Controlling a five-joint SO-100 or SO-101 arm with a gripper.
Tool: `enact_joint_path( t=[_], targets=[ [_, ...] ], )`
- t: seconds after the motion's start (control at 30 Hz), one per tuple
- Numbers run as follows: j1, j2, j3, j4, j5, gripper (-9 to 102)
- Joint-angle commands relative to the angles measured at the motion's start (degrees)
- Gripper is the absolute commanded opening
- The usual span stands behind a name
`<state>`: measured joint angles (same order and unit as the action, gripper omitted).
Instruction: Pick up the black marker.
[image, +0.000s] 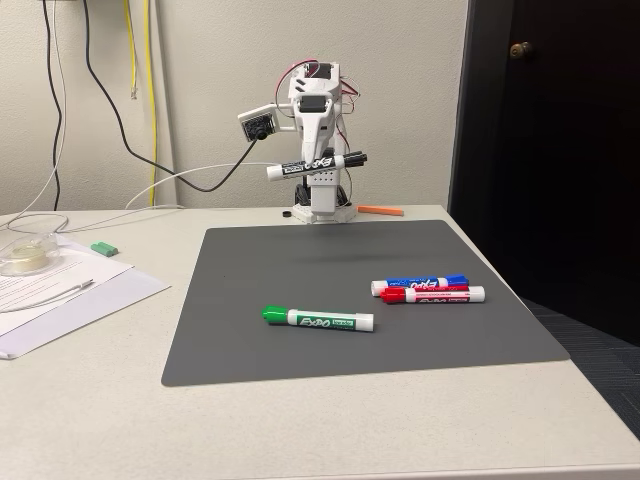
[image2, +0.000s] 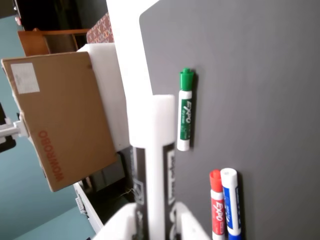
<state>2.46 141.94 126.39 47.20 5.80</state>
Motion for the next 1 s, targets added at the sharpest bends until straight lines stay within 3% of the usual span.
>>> enact_joint_path(
  t=[0.0, 0.33, 0.47, 0.97],
  targets=[
    [0.18, 1.58, -0.26, -0.97, -0.79, 0],
    [0.0, 1.76, 0.09, -1.14, -1.93, 1],
    [0.0, 1.85, 0.09, -0.7, -3.16, 11],
    [-0.18, 2.9, 1.76, -0.7, -5.62, 10]
  ],
)
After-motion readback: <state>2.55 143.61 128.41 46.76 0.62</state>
